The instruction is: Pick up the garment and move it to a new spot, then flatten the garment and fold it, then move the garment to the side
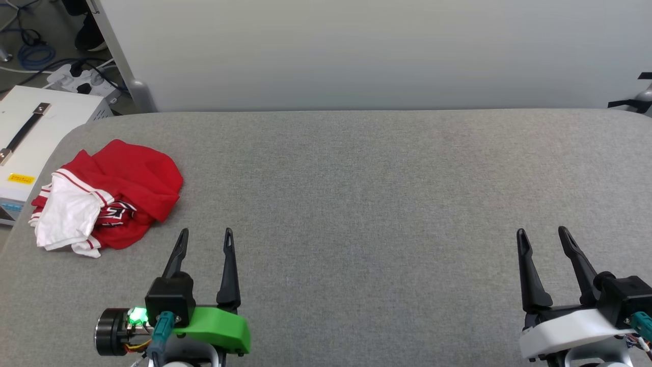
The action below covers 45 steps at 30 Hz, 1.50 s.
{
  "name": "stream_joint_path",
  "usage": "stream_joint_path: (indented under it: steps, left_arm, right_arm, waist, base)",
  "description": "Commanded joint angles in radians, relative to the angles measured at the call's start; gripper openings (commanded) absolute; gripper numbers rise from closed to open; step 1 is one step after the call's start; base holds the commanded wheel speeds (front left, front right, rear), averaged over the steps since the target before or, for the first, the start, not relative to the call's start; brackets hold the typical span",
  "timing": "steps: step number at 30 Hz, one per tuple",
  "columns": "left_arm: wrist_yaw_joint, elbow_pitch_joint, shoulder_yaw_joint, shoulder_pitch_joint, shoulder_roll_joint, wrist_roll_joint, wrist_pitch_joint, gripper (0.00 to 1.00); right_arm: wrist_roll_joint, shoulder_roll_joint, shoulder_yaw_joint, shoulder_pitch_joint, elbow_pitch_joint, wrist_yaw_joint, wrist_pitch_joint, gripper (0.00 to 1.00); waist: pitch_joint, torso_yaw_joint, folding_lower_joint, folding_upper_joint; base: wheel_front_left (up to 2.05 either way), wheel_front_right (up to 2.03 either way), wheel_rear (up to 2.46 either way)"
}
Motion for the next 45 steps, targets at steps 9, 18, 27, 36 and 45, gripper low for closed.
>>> stream_joint_path:
  steps: [9, 18, 27, 36, 45]
  left_arm:
    - [0.011, 0.000, -0.012, 0.017, -0.003, 0.003, -0.030, 1.00]
    - [0.020, 0.005, -0.023, 0.025, -0.004, 0.005, -0.049, 1.00]
    - [0.021, 0.009, -0.032, 0.031, -0.004, 0.005, -0.067, 1.00]
    - [0.030, 0.014, -0.044, 0.034, -0.005, 0.007, -0.086, 1.00]
    - [0.037, 0.020, -0.054, 0.042, -0.005, 0.006, -0.105, 1.00]
  right_arm:
    - [0.008, 0.001, 0.000, 0.032, -0.005, -0.001, -0.033, 1.00]
    - [0.015, 0.001, 0.002, 0.046, -0.006, -0.001, -0.051, 1.00]
    - [0.021, 0.001, 0.004, 0.061, -0.008, -0.001, -0.069, 1.00]
    - [0.027, 0.001, 0.005, 0.075, -0.010, -0.001, -0.088, 1.00]
    - [0.035, 0.001, 0.007, 0.090, -0.015, -0.001, -0.106, 1.00]
  waist:
    - [0.002, 0.003, 0.0000, 0.0000]
    - [0.001, 0.004, 0.0000, 0.0000]
    - [0.004, 0.007, 0.0000, 0.0000]
    - [0.005, 0.015, 0.0000, 0.0000]
    - [0.002, 0.021, 0.0000, 0.0000]
  base:
    - [0.00, 0.00, 0.00]
    - [0.00, 0.00, 0.00]
    - [0.00, 0.00, 0.00]
    - [0.00, 0.00, 0.00]
    - [0.00, 0.00, 0.00]
